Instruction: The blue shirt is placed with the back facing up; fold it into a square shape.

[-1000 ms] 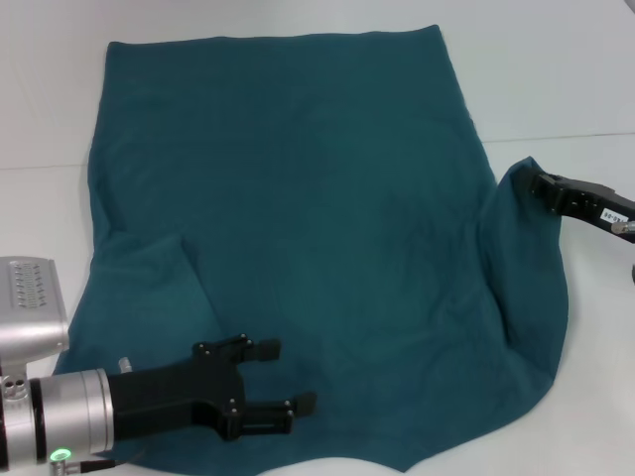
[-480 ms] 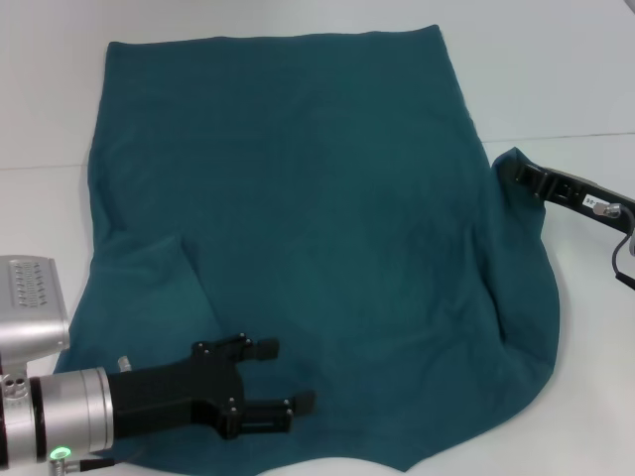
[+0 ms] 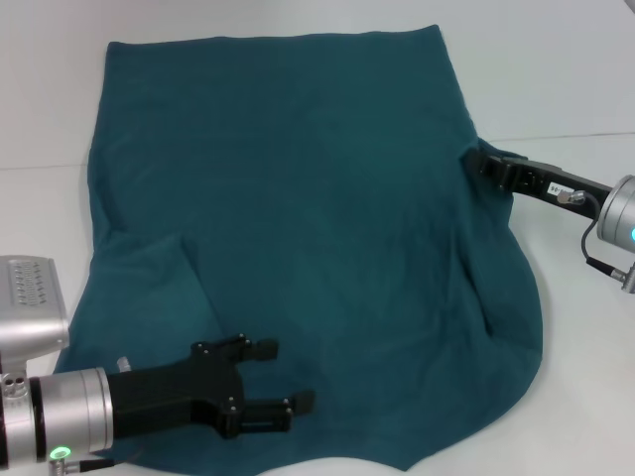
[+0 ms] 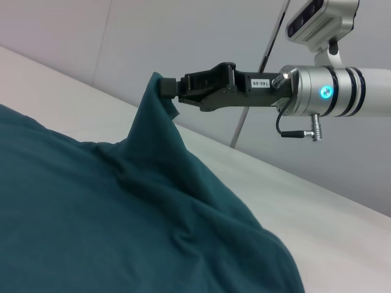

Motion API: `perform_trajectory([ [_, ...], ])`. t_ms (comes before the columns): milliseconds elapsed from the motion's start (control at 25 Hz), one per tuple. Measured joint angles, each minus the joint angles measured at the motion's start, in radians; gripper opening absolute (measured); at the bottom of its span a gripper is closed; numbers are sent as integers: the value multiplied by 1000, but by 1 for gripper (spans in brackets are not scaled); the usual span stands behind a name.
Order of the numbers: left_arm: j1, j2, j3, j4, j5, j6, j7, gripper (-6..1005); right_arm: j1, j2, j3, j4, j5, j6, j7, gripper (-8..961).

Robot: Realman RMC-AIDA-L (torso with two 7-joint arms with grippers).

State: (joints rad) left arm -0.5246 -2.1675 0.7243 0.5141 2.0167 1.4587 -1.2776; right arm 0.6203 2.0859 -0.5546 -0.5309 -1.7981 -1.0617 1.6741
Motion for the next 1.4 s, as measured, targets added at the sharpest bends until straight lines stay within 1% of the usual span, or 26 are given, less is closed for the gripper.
perform_trajectory([
  [400,3,0,0,0,3,0,-10,920,-2,0,-16,2,-2,10,1,3],
  [520,3,0,0,0,3,-1,-10,920,-2,0,-41,2,-4,10,1,3],
  [720,1,0,0,0,4,-2,-11,921,0,-4,-146,1,-5,9,1,8],
  [1000,1,0,0,0,3,-2,-12,921,11,-12,-336,-10,-7,3,1,49],
  [1160,4,2,0,0,3,-2,-12,921,21,-13,-389,-10,-8,8,1,207],
  [1400,6,3,0,1,3,-1,-13,921,22,-13,-386,-22,-7,10,21,444],
])
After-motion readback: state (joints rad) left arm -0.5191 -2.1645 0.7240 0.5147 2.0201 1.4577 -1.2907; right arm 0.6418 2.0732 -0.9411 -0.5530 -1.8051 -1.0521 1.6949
